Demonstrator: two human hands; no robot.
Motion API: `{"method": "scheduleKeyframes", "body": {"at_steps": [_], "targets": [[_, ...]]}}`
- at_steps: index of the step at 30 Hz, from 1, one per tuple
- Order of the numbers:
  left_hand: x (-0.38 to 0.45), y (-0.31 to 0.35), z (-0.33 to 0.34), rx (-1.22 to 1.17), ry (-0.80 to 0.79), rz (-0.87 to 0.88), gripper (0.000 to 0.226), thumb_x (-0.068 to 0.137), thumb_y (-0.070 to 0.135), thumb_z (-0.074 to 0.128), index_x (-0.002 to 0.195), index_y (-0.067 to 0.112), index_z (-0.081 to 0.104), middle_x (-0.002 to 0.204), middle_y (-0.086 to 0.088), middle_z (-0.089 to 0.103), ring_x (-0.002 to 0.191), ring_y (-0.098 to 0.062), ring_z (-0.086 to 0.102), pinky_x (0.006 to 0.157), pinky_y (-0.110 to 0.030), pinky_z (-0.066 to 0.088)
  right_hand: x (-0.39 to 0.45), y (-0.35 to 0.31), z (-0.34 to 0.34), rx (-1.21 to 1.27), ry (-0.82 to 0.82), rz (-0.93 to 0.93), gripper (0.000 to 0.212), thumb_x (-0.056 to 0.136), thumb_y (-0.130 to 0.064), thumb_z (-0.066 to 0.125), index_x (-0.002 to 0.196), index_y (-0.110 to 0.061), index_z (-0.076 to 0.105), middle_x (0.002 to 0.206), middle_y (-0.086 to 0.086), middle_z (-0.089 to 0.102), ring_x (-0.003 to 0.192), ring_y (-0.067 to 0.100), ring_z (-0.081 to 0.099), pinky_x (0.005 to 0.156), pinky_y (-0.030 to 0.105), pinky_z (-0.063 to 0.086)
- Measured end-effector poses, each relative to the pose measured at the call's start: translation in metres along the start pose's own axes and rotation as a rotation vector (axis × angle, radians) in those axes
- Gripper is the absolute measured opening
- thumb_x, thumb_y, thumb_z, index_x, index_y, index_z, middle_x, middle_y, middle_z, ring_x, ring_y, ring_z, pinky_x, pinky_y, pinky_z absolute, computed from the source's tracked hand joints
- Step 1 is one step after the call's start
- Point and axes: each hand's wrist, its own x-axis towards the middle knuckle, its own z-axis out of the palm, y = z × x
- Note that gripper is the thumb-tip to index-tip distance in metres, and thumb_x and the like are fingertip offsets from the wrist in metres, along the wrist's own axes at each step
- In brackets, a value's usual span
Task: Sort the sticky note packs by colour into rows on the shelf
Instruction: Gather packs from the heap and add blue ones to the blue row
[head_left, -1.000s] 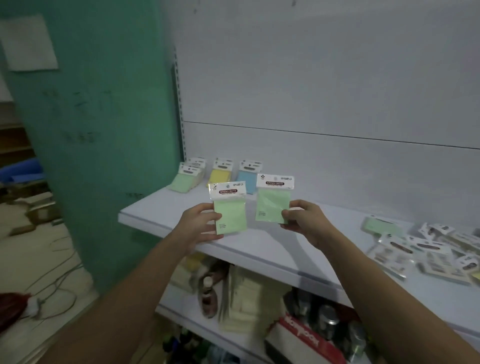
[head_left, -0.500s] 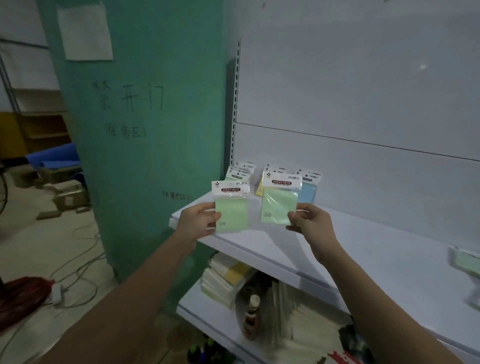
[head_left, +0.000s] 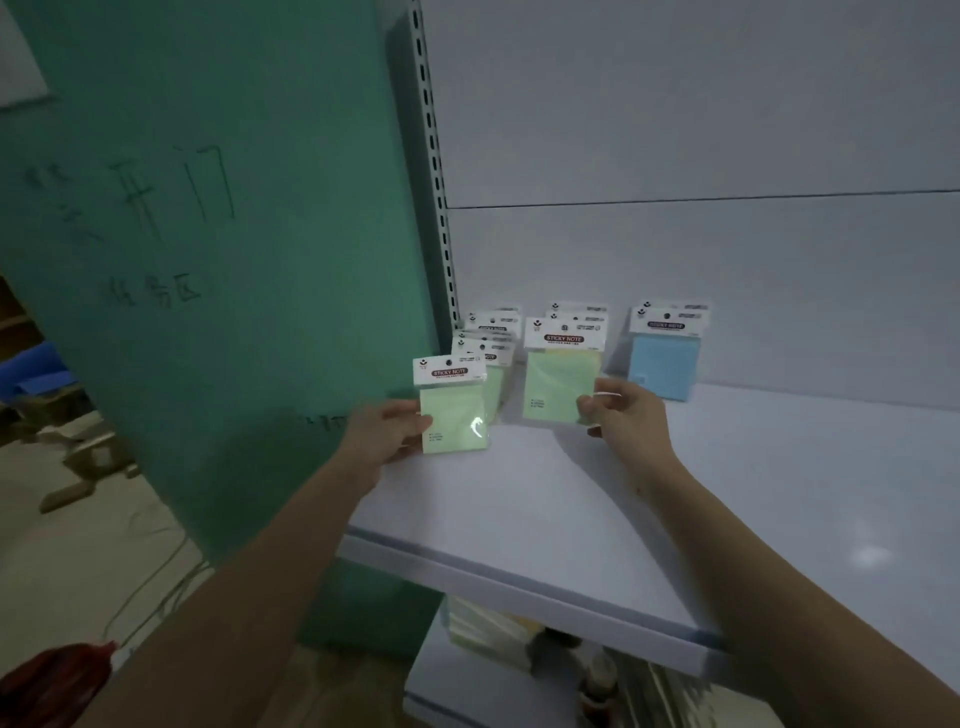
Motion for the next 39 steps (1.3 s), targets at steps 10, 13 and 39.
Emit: {"method": "scheduleKeyframes", "body": {"at_steps": [10, 13, 39], "targets": [[0.077, 0.004, 0.003, 0.172, -0.193, 0.108, 0.028, 0.083, -0.006, 0.066, 0.111, -0.006, 0.063, 0.098, -0.016, 0.071, 0.077, -0.022, 0.070, 0.066, -0.026, 0.059, 0.021, -0.005, 0.047, 0.064, 0.095, 0.105, 0.013, 0.087, 0.001, 0.064, 0.097, -0.006, 0.059, 0.082, 0.004, 0.064, 0.074, 0.016, 0.061, 0.066, 0.026, 0.053], [0.085, 0.003, 0.003, 0.232, -0.219, 0.151, 0.027, 0.081, -0.003, 0.070, 0.107, -0.004, 0.063, 0.089, -0.011, 0.070, 0.077, -0.024, 0.070, 0.073, -0.034, 0.059, 0.019, -0.003, 0.063, 0.029, 0.059, 0.134, 0.014, 0.087, 0.002, 0.063, 0.100, -0.002, 0.060, 0.087, 0.008, 0.066, 0.076, 0.019, 0.063, 0.066, 0.026, 0.054], [0.098, -0.007, -0.038, 0.172, -0.497, 0.321, 0.029, 0.089, 0.005, 0.052, 0.117, 0.013, 0.055, 0.106, -0.003, 0.059, 0.098, -0.021, 0.062, 0.091, -0.042, 0.054, -0.026, 0.001, 0.152, -0.726, 0.345, -0.040, 0.031, 0.083, -0.022, 0.070, 0.110, -0.012, 0.057, 0.099, 0.000, 0.055, 0.089, 0.016, 0.052, 0.064, 0.019, 0.037]]}}
